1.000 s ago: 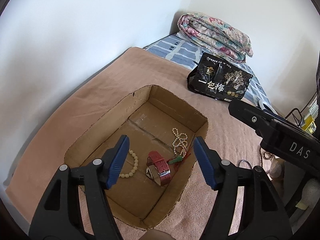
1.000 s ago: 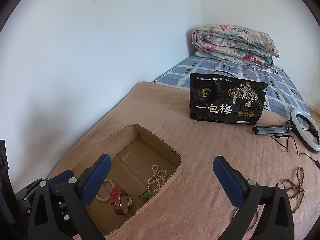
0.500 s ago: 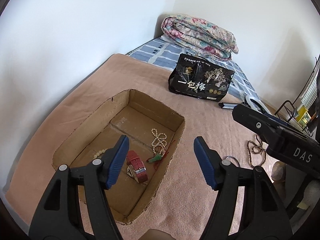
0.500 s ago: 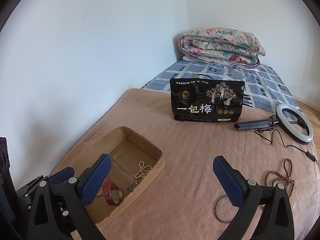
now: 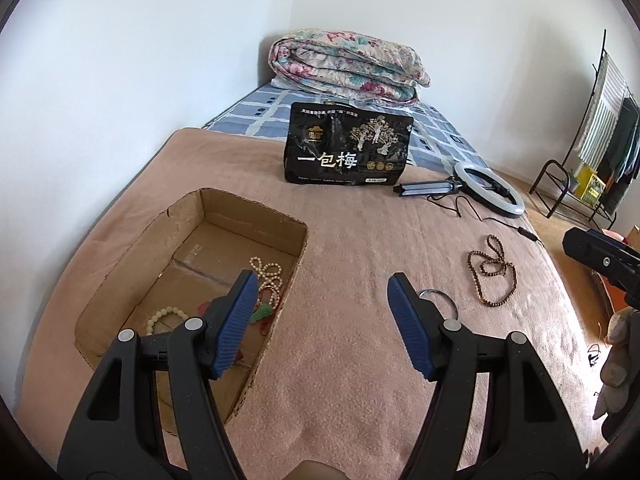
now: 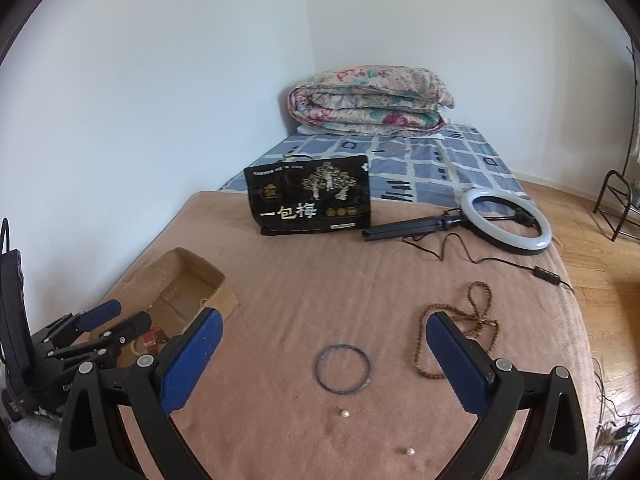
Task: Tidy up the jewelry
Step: 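Move the left tool over the blue bangle while the right tool moves over a pearl earring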
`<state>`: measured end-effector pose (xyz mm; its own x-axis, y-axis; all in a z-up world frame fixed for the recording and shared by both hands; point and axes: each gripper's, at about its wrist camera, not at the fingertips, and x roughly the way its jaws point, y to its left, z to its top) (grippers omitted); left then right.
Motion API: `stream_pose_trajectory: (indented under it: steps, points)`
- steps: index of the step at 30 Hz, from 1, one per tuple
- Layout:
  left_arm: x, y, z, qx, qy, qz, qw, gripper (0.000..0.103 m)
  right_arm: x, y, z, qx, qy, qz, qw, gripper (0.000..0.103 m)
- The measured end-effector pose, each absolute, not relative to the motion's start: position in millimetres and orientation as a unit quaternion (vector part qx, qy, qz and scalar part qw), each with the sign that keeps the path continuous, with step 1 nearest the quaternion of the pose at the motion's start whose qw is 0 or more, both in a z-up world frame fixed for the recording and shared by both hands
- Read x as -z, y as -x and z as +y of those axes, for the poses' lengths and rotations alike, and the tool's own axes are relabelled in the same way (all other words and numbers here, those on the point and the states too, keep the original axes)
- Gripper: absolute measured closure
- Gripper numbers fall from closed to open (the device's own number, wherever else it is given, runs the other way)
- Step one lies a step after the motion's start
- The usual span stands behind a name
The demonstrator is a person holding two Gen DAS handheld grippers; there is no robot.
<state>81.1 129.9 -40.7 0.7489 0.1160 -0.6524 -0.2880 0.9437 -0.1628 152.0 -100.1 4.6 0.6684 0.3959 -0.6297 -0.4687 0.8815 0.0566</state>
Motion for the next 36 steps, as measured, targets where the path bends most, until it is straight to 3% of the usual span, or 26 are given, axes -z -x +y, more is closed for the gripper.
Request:
stream_pose_trajectory:
  steps: [25,36]
  points:
    - [86,-135,58,-0.004,0.114,0.412,0.904,0.034,77,-145,-196,-0.172,0.070,0.399,0.898,0.001]
    - [129,-175,45,0.041,0.154,0.463,0.872,0.034,119,-157,-193,-0.193,0.080,0.450,0.868,0.009]
